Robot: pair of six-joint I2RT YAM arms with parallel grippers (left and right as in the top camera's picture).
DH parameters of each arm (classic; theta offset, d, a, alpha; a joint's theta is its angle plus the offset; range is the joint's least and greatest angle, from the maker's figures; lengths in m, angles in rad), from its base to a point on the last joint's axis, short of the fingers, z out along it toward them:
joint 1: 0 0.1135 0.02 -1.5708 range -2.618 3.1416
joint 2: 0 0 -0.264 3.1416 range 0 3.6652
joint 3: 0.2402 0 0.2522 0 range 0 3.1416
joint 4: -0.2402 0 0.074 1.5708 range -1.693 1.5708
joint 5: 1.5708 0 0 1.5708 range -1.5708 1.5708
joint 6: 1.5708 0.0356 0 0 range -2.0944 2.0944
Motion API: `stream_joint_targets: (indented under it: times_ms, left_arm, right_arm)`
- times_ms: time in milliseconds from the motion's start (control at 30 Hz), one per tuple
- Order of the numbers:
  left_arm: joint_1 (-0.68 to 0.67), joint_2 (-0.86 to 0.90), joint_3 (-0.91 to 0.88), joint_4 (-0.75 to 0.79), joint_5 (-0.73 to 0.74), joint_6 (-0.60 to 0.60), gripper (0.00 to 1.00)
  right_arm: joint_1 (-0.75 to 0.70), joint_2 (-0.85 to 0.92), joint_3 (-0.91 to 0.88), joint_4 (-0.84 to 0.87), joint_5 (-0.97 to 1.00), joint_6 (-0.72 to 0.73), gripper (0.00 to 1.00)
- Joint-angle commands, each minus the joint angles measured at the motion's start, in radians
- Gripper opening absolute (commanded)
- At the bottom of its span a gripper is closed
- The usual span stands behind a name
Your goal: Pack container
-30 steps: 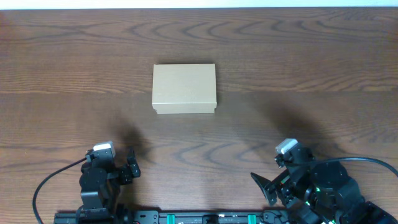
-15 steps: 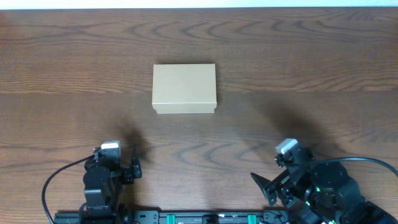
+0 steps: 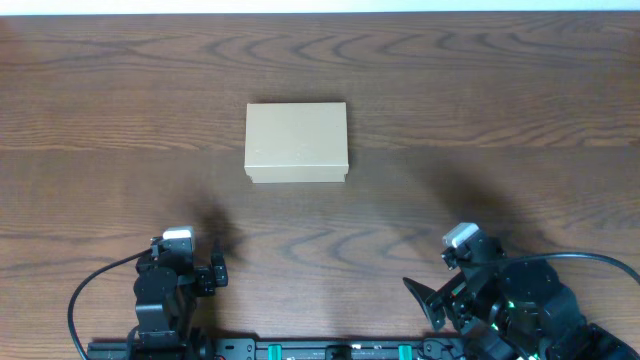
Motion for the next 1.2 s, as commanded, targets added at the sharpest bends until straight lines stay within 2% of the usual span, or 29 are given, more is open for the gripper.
stream_joint_targets:
  times_ms: [0, 167, 400, 800, 1167]
  left_arm:
    - [-0.005, -0.008, -0.009, -0.003, -0.010, 0.017, 0.95]
    - [-0.005, -0.008, -0.009, -0.003, -0.010, 0.017, 0.95]
    - [-0.005, -0.008, -0.009, -0.003, -0.011, 0.017, 0.95]
    - [-0.005, -0.008, -0.009, -0.003, -0.011, 0.017, 0.95]
    - [-0.005, -0.008, -0.009, -0.003, -0.010, 0.017, 0.95]
  right_arm:
    - [-0.010, -0.005, -0.005, 0.000, 0.022, 0.009, 0.99]
    - [-0.096, -0.020, -0.020, 0.017, 0.083, 0.031, 0.99]
    - [-0.260, -0.170, -0.215, 0.158, 0.183, 0.025, 0.99]
    - [-0.503, -0.410, -0.500, 0.276, 0.148, -0.007, 0.99]
    - [-0.634, -0.429, -0.604, 0.299, 0.101, -0.008, 0.99]
